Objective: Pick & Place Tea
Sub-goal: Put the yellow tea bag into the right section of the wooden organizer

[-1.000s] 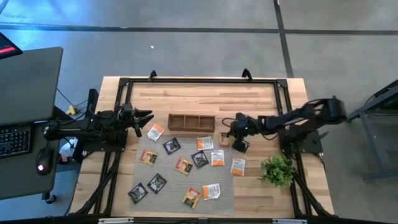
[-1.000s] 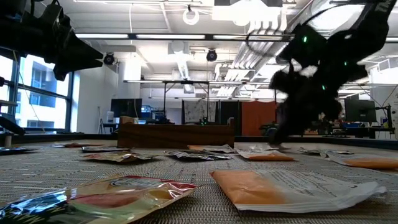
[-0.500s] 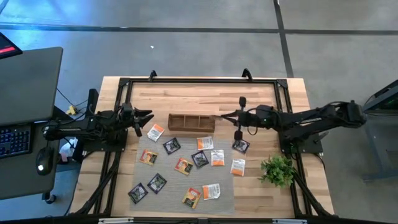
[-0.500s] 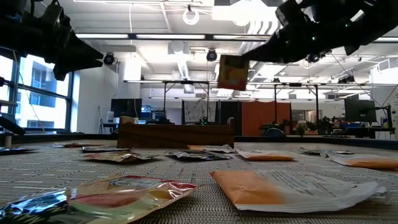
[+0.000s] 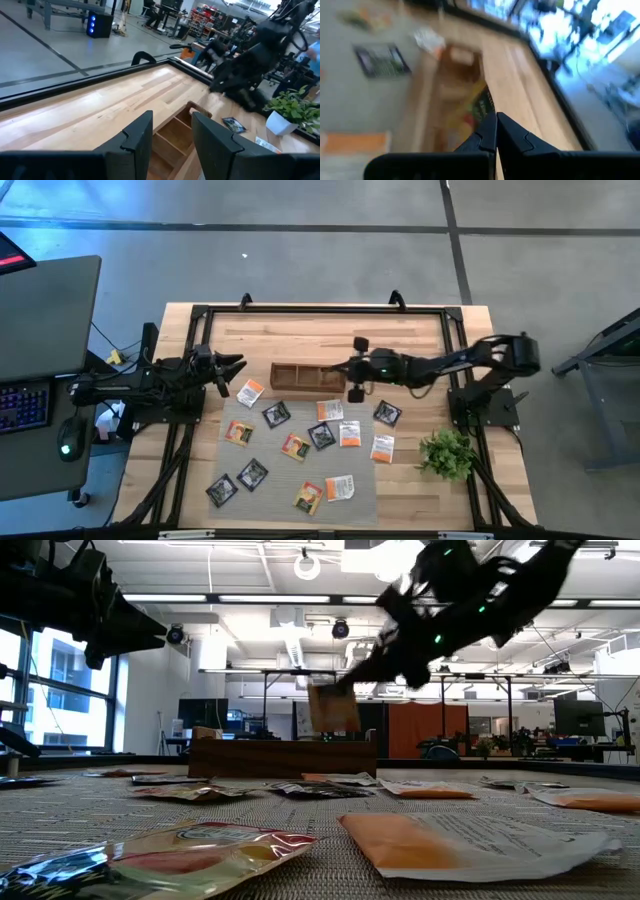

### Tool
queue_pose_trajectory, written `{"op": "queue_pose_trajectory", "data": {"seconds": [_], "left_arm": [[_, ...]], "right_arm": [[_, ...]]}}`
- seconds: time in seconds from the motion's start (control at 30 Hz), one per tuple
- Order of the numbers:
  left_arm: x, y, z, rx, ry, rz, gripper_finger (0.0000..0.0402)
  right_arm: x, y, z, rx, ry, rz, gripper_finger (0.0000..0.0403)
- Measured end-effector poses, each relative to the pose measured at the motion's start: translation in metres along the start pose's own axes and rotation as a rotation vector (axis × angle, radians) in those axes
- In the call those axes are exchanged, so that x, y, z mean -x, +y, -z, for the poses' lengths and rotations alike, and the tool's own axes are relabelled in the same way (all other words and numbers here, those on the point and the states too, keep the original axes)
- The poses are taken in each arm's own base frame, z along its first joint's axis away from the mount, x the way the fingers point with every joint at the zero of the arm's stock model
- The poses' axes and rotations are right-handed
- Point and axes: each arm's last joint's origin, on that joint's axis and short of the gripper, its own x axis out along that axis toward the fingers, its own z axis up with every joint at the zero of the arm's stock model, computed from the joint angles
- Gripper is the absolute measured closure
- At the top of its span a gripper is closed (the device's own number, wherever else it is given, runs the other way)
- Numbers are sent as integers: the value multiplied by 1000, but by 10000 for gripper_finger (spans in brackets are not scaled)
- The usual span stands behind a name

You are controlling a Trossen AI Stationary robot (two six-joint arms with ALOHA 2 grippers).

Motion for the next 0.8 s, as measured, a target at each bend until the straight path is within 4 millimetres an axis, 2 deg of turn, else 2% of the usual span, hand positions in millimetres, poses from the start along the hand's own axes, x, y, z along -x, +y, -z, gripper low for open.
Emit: {"op": "queue_pose_trajectory", "data": {"seconds": [0.13,0.23,0.47,0.8], "left_arm": [[0,0,0,-2,4,7,266],[0,0,0,-2,4,8,266],[0,0,0,-4,6,9,266],[0,0,0,-4,6,9,266]], "right_arm": [[-12,0,5,16,75,76,402],[-13,-2,7,26,105,130,402],[-14,-8,12,11,130,106,397],[-14,-12,14,8,141,136,337]]}}
